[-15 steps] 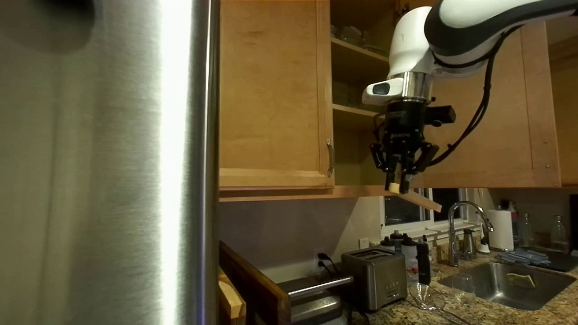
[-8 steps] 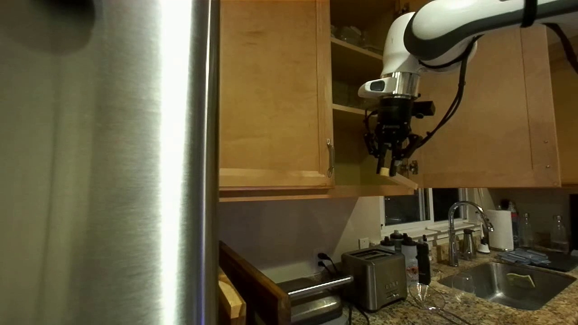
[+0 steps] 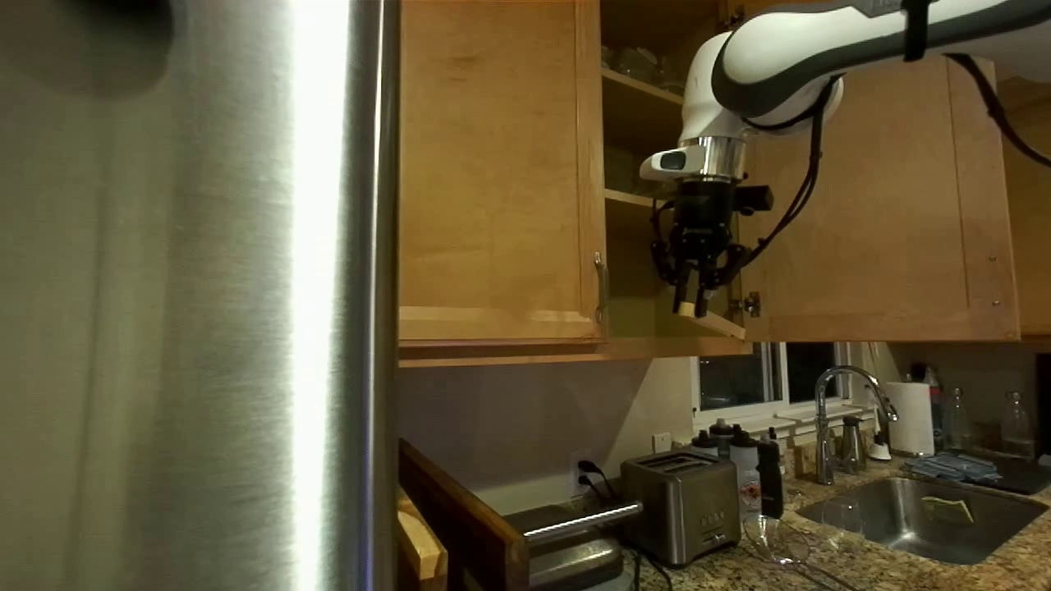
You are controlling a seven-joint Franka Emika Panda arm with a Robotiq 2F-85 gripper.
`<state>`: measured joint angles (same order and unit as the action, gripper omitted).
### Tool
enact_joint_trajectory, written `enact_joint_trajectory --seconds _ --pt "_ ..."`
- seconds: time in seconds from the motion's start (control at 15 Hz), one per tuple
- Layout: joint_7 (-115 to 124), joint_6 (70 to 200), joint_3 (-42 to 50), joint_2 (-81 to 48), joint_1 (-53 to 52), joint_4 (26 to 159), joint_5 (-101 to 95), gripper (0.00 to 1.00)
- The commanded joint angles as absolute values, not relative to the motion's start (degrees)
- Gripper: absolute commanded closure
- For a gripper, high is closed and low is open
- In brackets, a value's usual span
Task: Put the block in the top cupboard and close it
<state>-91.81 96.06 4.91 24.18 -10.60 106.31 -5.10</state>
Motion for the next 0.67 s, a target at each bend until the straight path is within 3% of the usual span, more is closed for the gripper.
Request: enact_joint_trajectory --seconds 0.0,0.13,0.2,0.6 --pt "-92.2 96.0 3.9 24.0 -9.2 106.1 -4.6 0.71" --pt "-92.2 96.0 3.9 24.0 -9.2 106.1 -4.6 0.71" --pt "-92.2 96.0 3.9 24.0 -9.2 106.1 -4.6 0.9" --pt "-99.8 97.2 6.6 20.7 -7.2 101.5 -5.7 0.9"
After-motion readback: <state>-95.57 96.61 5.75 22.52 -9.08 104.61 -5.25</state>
